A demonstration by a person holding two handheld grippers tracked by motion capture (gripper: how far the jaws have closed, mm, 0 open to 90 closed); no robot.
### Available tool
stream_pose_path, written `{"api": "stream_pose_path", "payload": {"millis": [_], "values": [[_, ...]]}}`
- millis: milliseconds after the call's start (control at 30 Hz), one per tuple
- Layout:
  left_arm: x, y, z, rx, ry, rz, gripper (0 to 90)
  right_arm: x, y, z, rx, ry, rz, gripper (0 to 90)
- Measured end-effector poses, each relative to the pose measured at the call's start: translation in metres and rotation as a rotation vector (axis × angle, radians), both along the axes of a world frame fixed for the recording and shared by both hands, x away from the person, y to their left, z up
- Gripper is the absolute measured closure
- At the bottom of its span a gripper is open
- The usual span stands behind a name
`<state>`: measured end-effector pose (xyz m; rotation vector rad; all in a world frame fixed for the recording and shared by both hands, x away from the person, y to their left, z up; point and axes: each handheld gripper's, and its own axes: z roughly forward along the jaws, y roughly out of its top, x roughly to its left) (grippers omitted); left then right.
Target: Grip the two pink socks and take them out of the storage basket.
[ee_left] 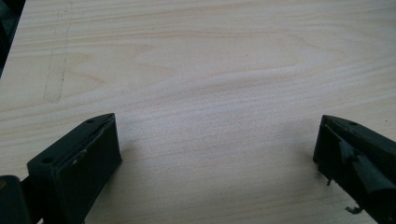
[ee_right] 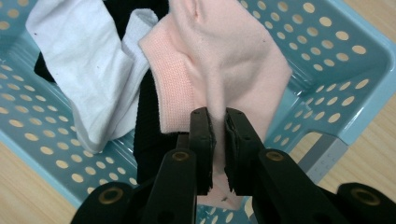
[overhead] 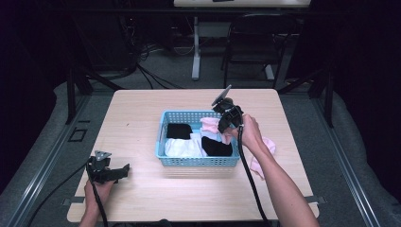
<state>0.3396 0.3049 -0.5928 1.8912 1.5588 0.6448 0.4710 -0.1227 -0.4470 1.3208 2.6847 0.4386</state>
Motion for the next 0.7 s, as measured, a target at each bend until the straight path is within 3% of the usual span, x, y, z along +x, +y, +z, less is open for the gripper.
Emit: {"api": "stream_pose_path", "payload": {"millis": [367,700], "values": [[0.0,0.0,0.0,-0.001,-0.002,0.003,0.7,-0.008,-0.006,0.028,0.028,-0.038,0.008,82.4],[0.0,0.0,0.0,-0.001,-0.002,0.003,0.7,-0.017,-0.017,0.046,0.022,-0.067,0.017,82.4]]}}
